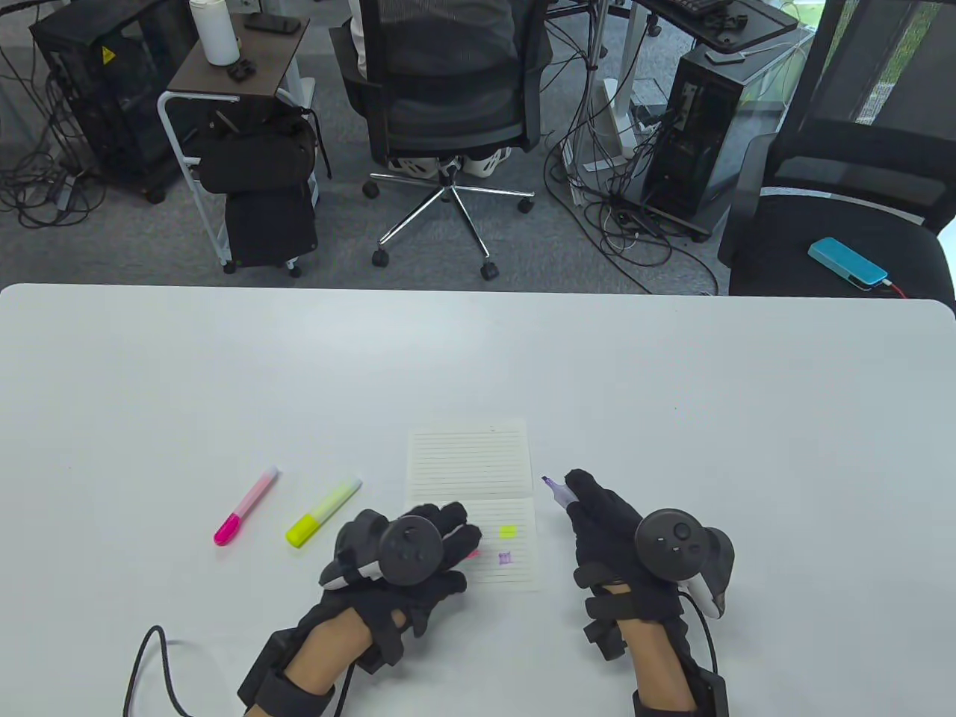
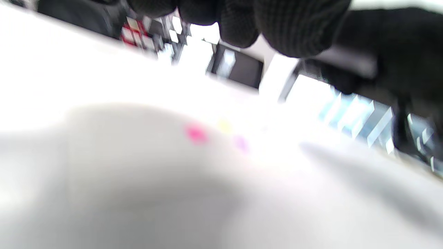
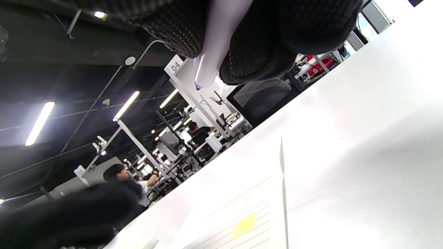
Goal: Apply highlighter ink on paper
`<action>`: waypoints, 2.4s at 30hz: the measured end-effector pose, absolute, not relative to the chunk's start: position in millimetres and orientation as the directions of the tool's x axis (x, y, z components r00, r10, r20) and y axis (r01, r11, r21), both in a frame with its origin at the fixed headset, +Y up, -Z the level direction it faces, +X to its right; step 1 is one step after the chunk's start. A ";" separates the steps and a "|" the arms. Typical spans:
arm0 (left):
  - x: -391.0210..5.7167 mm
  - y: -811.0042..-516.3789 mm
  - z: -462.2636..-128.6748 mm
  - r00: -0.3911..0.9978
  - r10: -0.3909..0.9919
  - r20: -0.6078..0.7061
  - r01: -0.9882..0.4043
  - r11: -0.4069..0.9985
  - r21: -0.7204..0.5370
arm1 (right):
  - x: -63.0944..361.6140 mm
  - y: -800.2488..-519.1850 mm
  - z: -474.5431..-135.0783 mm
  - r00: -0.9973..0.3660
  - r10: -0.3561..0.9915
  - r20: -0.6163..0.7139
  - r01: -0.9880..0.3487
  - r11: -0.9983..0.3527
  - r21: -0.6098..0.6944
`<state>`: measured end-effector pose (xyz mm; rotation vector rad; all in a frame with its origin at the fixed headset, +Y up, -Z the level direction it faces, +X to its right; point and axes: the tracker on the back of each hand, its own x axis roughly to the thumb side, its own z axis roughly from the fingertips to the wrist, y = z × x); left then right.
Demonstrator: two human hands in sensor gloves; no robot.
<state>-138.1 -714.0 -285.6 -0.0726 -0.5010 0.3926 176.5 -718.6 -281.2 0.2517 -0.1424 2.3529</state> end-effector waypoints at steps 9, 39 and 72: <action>-214.9 -730.5 -311.5 0.985 0.170 -0.037 -0.173 0.929 -0.326 | 166.4 -719.1 -280.0 -0.677 0.686 0.266 -0.704 -0.709 0.037; -165.1 -717.8 -298.5 0.761 0.550 0.343 -0.507 0.835 -0.215 | 140.4 -721.6 -281.2 -0.432 0.797 0.421 -0.740 -0.581 0.340; -122.5 -735.5 -279.7 0.430 0.783 0.449 -0.725 0.596 -0.345 | 97.7 -733.2 -273.8 -0.280 0.847 0.451 -0.754 -0.485 0.442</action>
